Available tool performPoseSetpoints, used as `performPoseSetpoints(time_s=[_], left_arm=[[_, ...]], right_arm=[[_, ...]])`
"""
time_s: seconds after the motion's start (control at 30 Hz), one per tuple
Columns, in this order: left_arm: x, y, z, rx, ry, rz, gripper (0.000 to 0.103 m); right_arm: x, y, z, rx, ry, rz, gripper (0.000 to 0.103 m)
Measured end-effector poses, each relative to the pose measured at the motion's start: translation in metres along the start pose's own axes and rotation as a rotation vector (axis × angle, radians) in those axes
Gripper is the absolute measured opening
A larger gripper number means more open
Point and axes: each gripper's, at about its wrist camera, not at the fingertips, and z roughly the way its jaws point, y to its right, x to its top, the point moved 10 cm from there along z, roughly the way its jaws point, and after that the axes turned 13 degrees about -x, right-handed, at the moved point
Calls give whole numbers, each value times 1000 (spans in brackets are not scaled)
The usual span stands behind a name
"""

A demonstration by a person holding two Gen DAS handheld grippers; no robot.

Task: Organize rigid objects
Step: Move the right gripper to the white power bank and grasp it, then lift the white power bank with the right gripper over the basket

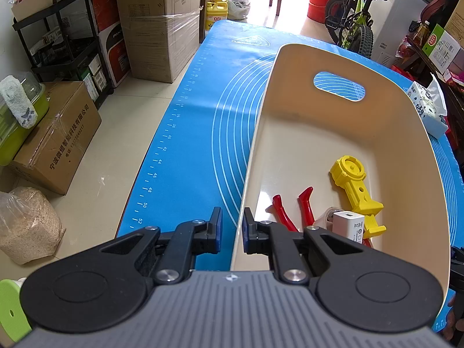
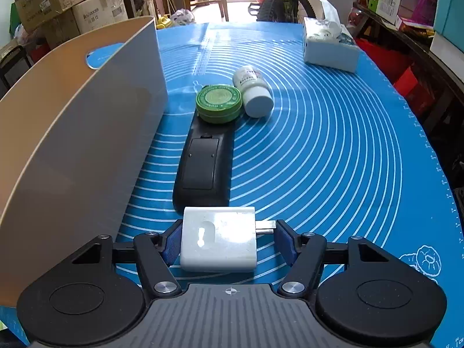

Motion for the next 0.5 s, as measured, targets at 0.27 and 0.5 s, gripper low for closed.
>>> performPoseSetpoints(time_s=[0.27, 0.5], left_arm=[[0, 0, 0, 1, 0, 1, 16], [0, 0, 0, 2, 0, 1, 16]], right_arm=[[7, 3, -12, -23, 47, -11, 68], [30, 7, -37, -19, 125, 17, 68]])
